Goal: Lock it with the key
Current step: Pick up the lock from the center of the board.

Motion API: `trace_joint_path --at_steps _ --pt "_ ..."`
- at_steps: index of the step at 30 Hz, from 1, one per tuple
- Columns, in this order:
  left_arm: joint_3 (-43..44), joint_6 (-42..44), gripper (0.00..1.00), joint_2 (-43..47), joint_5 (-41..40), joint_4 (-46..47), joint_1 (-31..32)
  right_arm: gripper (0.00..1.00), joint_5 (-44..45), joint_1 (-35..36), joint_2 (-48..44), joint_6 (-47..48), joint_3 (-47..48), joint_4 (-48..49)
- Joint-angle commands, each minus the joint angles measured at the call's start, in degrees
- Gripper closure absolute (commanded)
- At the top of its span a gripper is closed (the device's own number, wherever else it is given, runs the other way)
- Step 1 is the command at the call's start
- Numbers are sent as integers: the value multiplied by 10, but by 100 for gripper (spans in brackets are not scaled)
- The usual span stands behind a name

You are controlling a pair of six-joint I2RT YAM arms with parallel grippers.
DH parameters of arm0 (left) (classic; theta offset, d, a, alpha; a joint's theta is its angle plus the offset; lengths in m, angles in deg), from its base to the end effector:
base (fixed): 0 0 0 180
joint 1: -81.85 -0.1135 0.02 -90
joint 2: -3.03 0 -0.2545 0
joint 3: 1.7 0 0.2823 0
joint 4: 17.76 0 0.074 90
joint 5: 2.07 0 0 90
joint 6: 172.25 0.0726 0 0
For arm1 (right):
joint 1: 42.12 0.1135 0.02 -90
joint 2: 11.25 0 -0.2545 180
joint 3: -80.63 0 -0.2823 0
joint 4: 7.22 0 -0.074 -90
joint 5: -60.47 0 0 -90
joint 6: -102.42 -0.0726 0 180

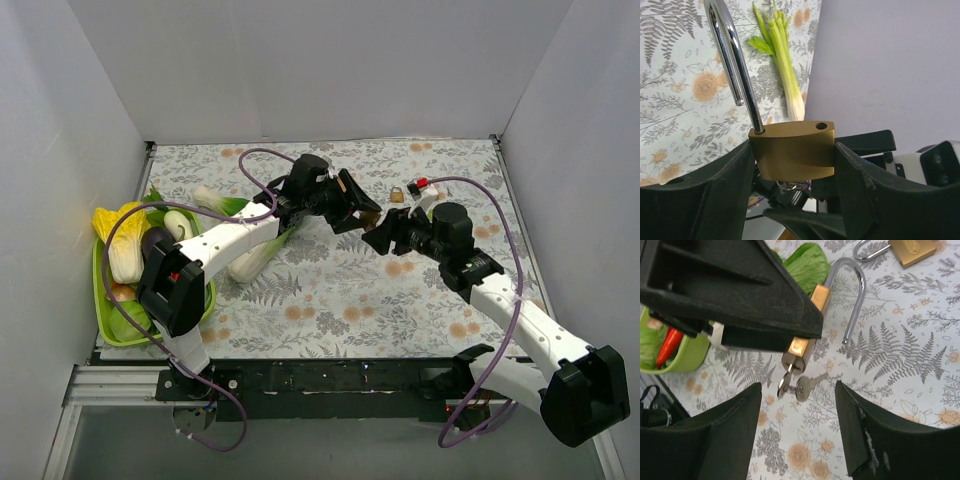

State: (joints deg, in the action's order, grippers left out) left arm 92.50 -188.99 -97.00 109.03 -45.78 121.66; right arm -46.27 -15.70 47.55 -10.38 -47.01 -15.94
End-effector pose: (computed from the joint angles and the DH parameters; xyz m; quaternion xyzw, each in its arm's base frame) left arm 0.3388 -0.3164 0.2565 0.4064 -0.7711 0.4896 0.0216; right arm 0.2658 0.1554 0.2620 -0.1132 0.7826 0.3555 0.4984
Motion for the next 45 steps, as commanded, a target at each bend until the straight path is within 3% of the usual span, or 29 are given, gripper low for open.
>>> trace_joint_path --at_steps 1,7,12,14,16,17,19,25,30,31,32,33,34,35,37,38,41,43,44,45 --pt "8 -59 100 22 36 68 -1 35 78 15 15 -11 45 58" --pt "0 -91 100 22 55 96 -1 38 103 19 46 -7 53 78" --pt "-18 -110 100 29 64 110 0 76 108 19 52 -5 57 83" --pt "-25 -121 100 33 69 117 0 83 118 19 48 0 57 83" --pt "-42 -131 100 40 71 126 0 82 129 19 47 0 62 80" --pt "-47 -136 100 42 71 129 1 65 136 19 46 0 64 79" --pt "-51 -139 100 45 75 134 0 55 144 20 46 -3 67 76" --pt "-54 -151 100 47 83 146 1 51 157 19 53 -18 63 90" --pt "-57 -164 100 50 87 155 0 62 152 19 61 -18 60 86" --pt "-59 -166 100 51 90 170 0 69 149 19 61 -21 59 84" --pt "-57 -167 100 51 90 172 0 92 138 19 62 -24 55 85" --pt "-57 -168 100 51 90 173 0 99 135 19 62 -27 54 83" --pt "-57 -167 100 51 89 174 0 99 130 19 62 -32 55 81" --pt "-57 -165 98 53 88 173 -3 99 125 18 61 -34 55 81" --pt "-64 -141 77 58 88 178 -8 99 116 17 56 -29 65 69" --pt "-79 -128 45 68 88 183 -21 99 112 14 53 -26 68 57" --pt "-102 -39 2 86 115 198 -67 99 79 -2 39 -13 86 36" --pt "-106 54 2 105 144 187 -94 99 29 -21 26 -6 95 16" --pt "-107 145 2 112 163 182 -120 99 6 -28 23 3 96 9" --pt "-107 204 2 119 220 167 -133 99 -19 -36 20 8 97 -3"
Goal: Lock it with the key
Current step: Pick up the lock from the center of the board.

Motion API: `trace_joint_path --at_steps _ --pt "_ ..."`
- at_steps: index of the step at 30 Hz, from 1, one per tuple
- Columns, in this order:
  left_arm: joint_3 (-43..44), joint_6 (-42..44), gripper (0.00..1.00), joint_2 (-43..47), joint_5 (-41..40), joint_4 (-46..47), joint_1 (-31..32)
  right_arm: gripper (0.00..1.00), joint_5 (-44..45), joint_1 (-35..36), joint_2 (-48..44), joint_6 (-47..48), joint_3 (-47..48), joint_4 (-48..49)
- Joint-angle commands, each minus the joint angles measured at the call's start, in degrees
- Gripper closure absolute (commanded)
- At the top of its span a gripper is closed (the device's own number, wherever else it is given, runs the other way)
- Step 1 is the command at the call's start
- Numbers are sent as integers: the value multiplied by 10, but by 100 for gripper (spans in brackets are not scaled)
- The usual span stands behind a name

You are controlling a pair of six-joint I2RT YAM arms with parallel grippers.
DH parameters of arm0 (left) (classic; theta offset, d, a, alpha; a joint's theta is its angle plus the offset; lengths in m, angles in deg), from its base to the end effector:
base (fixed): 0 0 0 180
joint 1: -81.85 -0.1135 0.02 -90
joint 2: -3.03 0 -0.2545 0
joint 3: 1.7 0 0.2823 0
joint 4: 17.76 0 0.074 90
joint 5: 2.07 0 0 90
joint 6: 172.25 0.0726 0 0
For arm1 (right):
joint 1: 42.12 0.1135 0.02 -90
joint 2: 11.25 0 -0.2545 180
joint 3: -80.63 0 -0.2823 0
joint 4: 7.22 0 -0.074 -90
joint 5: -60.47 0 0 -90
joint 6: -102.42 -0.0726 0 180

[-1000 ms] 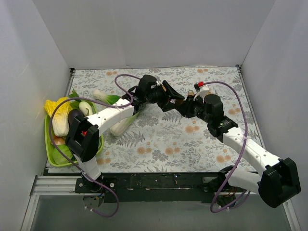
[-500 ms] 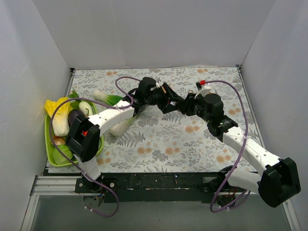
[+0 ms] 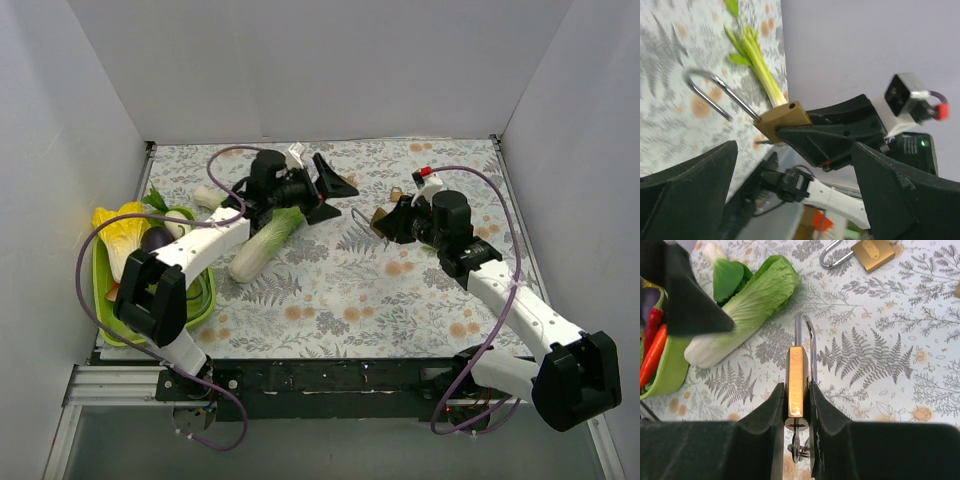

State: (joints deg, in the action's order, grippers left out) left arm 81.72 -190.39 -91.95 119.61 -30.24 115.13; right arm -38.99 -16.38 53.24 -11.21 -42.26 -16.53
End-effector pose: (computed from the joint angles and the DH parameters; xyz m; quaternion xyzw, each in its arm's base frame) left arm 0.3492 -0.2748 0.2552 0.3725 -0.7311 0.5699 0.0431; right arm 0.2919 0.1540 0.2651 -0.0639 0.7985 0.3086 0.5130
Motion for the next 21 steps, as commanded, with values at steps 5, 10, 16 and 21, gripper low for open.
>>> trace_joint_path --at_steps 5,10,16,21 --pt "41 704 2 82 253 -238 -108 99 -264 -51 -43 44 53 -29" --pt "-14 1103 2 146 209 -309 -76 99 -373 -51 -29 27 54 -48" --pt "-50 1233 16 183 139 -330 41 99 -413 -51 -17 12 63 -53" --pt "-56 1206 26 173 105 -285 76 99 -424 -44 -13 7 59 -47"
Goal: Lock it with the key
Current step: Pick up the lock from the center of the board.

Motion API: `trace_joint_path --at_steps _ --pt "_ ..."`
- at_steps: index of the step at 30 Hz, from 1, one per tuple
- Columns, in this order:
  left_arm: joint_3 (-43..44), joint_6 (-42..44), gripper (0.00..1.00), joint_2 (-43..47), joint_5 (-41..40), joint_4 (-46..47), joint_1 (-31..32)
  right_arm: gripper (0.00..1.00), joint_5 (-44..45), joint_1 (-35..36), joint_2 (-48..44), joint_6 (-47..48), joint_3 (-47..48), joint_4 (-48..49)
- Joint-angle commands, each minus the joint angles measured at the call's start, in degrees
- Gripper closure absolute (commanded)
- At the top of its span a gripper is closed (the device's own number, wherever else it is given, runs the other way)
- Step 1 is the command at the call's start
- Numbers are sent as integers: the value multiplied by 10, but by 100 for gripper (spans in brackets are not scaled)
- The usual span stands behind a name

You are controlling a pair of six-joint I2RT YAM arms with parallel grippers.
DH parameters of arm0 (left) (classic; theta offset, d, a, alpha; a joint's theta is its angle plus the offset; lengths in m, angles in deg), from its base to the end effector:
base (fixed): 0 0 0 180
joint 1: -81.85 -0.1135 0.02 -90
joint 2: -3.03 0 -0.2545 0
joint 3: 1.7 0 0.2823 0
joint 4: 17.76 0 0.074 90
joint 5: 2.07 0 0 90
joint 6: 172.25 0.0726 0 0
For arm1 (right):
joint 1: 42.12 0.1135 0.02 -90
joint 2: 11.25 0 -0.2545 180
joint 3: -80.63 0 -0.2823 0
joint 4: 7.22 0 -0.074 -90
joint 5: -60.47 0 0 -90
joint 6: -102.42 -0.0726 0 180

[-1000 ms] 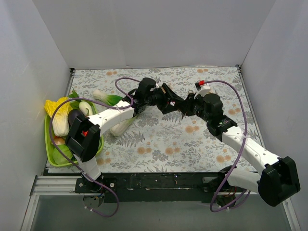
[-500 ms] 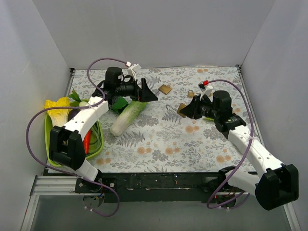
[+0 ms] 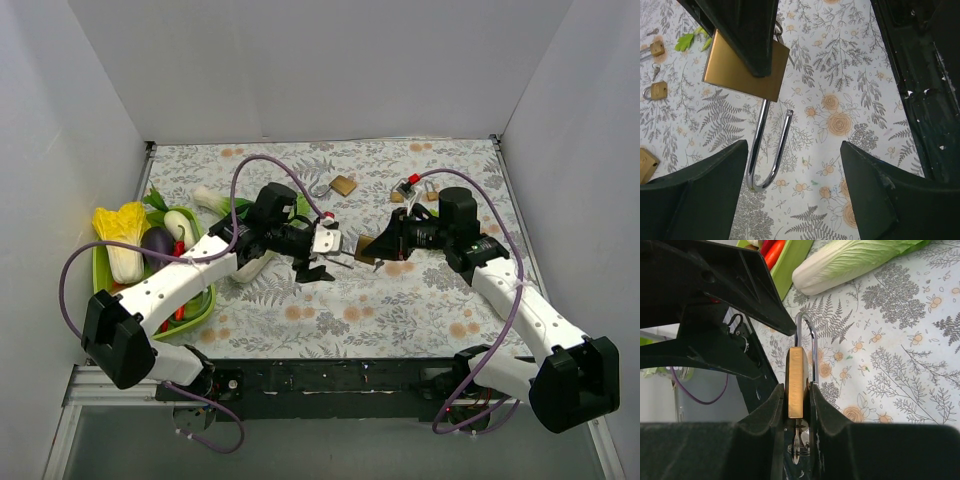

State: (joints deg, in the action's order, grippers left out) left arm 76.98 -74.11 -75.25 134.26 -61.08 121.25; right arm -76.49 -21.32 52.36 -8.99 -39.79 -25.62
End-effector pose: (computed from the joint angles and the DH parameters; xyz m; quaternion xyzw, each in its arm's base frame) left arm 0.2306 -0.2573 0.2801 0.4835 0.7080 -0.4462 0.2564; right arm 0.2641 0.1571 0.2745 -0.2175 0.7635 0.4926 0.3566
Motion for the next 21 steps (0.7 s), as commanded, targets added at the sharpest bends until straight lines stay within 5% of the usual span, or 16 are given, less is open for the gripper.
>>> trace_joint_path --at_steps 1,21 --pt "-10 43 28 5 -49 31 18 99 -55 7 -5 -18 26 47" --pt "-4 -7 74 -28 -73 76 59 99 -68 19 -11 -42 7 75"
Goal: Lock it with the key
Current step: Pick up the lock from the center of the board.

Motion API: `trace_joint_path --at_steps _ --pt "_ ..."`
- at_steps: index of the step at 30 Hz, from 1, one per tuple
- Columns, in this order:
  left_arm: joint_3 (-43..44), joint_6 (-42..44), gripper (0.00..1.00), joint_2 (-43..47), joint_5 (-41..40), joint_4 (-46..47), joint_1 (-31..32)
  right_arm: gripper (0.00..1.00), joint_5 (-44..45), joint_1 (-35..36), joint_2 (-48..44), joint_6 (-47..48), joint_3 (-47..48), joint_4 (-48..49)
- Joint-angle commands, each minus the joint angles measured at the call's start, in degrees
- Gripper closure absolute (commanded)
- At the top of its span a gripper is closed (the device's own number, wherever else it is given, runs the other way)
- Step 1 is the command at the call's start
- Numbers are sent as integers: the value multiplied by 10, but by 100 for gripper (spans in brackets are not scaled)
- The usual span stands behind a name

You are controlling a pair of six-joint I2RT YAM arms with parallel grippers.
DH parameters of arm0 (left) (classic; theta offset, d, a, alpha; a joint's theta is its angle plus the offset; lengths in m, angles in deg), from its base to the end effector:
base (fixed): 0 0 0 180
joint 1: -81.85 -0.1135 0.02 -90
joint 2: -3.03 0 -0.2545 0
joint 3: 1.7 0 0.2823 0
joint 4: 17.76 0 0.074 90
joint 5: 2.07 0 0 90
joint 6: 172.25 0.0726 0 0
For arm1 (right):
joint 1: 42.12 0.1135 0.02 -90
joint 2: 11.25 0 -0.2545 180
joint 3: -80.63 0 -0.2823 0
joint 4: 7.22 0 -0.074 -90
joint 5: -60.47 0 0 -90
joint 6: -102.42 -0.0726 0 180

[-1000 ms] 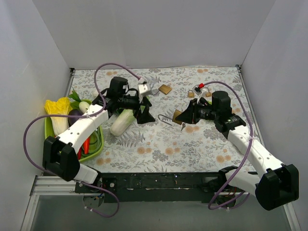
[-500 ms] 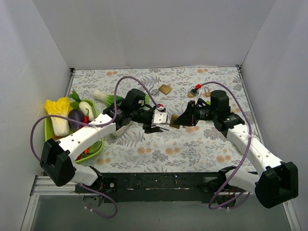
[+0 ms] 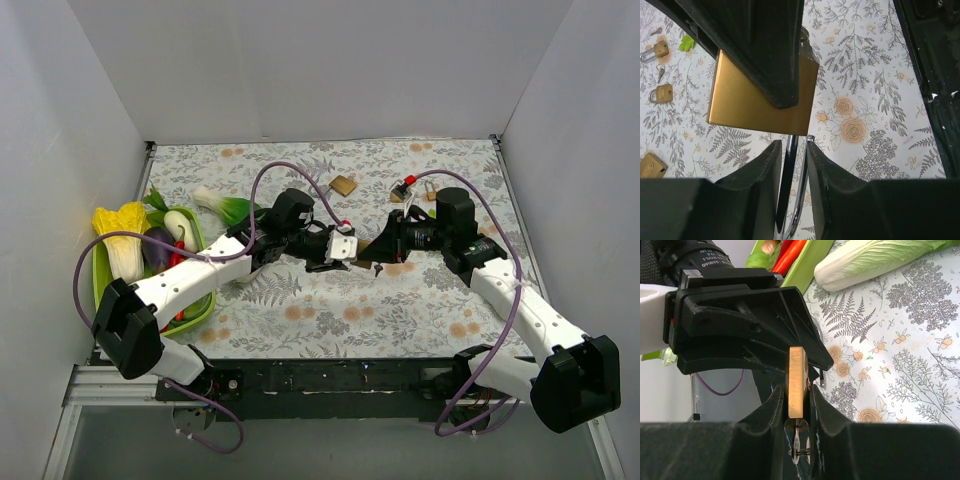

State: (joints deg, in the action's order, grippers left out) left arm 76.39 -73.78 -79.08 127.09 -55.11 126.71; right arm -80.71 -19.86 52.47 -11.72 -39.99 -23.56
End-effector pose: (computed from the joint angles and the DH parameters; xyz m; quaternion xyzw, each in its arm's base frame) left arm 0.2260 -0.2896 0.2597 0.5086 0.7054 -0.4113 0.2732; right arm 0.2568 0.1662 0.2781 -0.2334 0.7458 0.5286 0.3315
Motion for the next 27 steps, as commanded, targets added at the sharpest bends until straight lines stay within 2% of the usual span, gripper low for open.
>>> trace_joint_path --at_steps 1,4,5,6,10,12,13,16,21,27 --pt "2 -16 76 11 1 19 5 99 -26 4 -13 -16 7 55" --pt "0 -21 89 14 8 20 6 99 -22 5 -13 -15 4 53" --pt "-1 -24 97 16 11 20 7 99 -23 4 -12 -16 3 51" --pt "-4 -26 100 19 11 21 7 99 -24 5 -12 -16 3 50" --pt "-13 -42 100 29 2 27 6 97 -27 4 -8 -16 10 43" --pt "-19 -57 100 34 -5 28 4 76 -31 2 -4 -5 13 42" --pt "-21 -58 100 38 -4 26 2 51 -31 1 -4 2 21 15" --pt "-22 -81 100 46 8 21 -6 26 -22 -9 1 41 38 -30" --pt "-15 -107 100 50 34 4 -24 18 -15 -49 4 107 74 -76" --pt "11 -99 100 43 68 -37 -37 14 -30 -67 -4 292 109 -163"
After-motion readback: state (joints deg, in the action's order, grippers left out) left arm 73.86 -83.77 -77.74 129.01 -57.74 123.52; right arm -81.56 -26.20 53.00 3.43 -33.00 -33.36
